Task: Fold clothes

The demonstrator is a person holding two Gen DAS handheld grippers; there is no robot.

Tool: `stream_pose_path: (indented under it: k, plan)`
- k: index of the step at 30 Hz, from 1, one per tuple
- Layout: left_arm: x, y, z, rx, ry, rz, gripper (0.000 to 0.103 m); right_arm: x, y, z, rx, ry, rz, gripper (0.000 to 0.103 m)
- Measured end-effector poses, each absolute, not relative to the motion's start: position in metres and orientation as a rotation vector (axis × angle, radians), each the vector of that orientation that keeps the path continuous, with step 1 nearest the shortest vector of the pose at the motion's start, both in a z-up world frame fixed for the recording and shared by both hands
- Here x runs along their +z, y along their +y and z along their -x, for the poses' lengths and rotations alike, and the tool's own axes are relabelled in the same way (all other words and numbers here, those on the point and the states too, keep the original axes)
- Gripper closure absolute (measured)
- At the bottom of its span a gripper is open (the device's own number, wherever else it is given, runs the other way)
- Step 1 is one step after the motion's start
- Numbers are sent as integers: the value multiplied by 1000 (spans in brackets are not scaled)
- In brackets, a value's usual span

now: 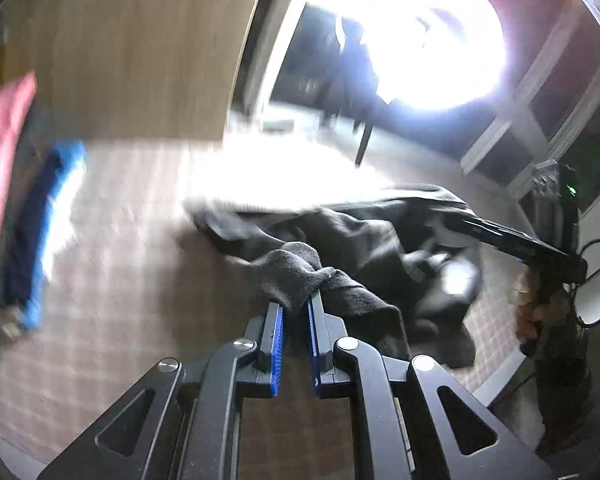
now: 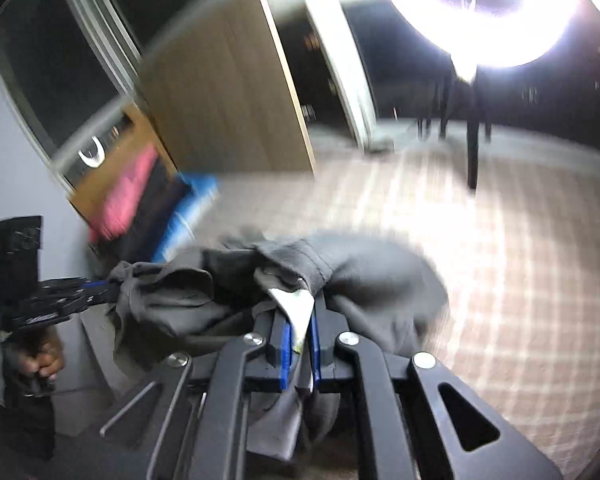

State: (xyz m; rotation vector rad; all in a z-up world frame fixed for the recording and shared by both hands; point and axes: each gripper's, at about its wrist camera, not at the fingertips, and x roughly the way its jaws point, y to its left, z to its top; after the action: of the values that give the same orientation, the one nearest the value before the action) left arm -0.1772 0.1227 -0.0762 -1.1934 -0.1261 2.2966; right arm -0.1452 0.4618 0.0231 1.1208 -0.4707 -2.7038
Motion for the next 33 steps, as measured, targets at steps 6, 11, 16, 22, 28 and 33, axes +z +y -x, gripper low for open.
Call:
stream_pose_path:
  k: [6,11,16,22,28,33]
  plan:
    - [-4,92,215,2384,-51,1011,93,107,443,108,-2730,-371,-906,96]
    - [-37,102,301,2623,313,1211,82,77,364,129,-2523,-294,-1176,70]
    - [-73,42,267,2596,194,1348,81,48,326,140,-2372,-208,-1323,69]
    - [-150,23,174,2399,-40,1567,55,49,364,189,-2614,123,-1229,19]
    - [-245,51,125,2152,-330,1851,55,-61,358,304,-2422,301,-1511,19]
    - [-264,94,131,2113,-348,1807,51,-87,349,301,-2331,295,-1512,19]
